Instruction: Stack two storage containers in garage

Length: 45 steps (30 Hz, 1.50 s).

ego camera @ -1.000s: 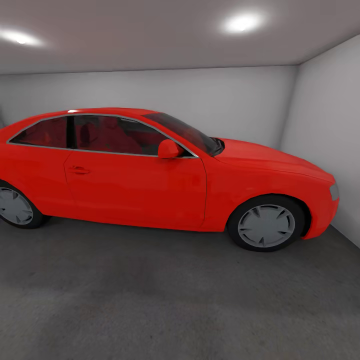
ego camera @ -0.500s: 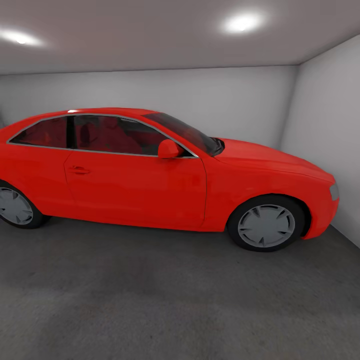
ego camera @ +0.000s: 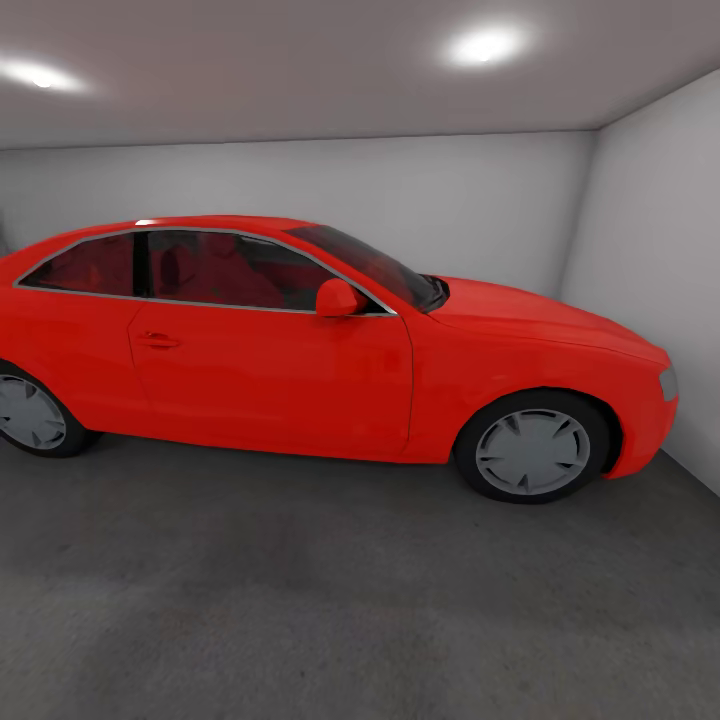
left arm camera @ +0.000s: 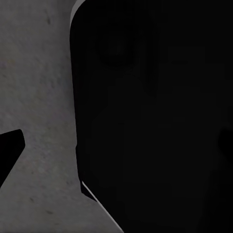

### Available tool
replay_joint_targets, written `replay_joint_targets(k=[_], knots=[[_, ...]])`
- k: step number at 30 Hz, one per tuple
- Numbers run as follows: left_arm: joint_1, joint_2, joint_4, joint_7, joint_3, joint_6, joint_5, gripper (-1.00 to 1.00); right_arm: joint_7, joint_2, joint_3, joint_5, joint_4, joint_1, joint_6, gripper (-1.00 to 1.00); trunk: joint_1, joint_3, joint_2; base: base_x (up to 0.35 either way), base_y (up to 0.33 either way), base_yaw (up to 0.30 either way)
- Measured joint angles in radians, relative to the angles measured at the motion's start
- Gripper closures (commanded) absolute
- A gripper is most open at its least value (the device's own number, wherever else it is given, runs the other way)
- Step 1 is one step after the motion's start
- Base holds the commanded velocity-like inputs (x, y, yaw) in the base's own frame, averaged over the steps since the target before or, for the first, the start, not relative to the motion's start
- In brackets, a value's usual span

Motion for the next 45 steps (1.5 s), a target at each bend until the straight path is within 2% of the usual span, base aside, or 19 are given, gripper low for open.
replay_joint_targets(k=[36,41,45], knots=[[0.0,-0.005,0.003,0.0,0.0,0.003,0.0,-1.0,0.0,0.0,0.0,0.0,0.001,0.0,0.0,-1.0,0.0,0.0,0.0,0.0,0.0,0.0],[0.0,-0.005,0.004,0.0,0.0,0.003,0.0,-1.0,0.0,0.0,0.049,0.006,0.015,0.0,0.005,-1.0,0.0,0.0,0.0,0.0,0.0,0.0],[0.0,-0.005,0.004,0.0,0.0,0.003,0.0,-1.0,0.0,0.0,0.063,0.008,0.02,0.0,0.01,-1.0,0.0,0.0,0.0,0.0,0.0,0.0]])
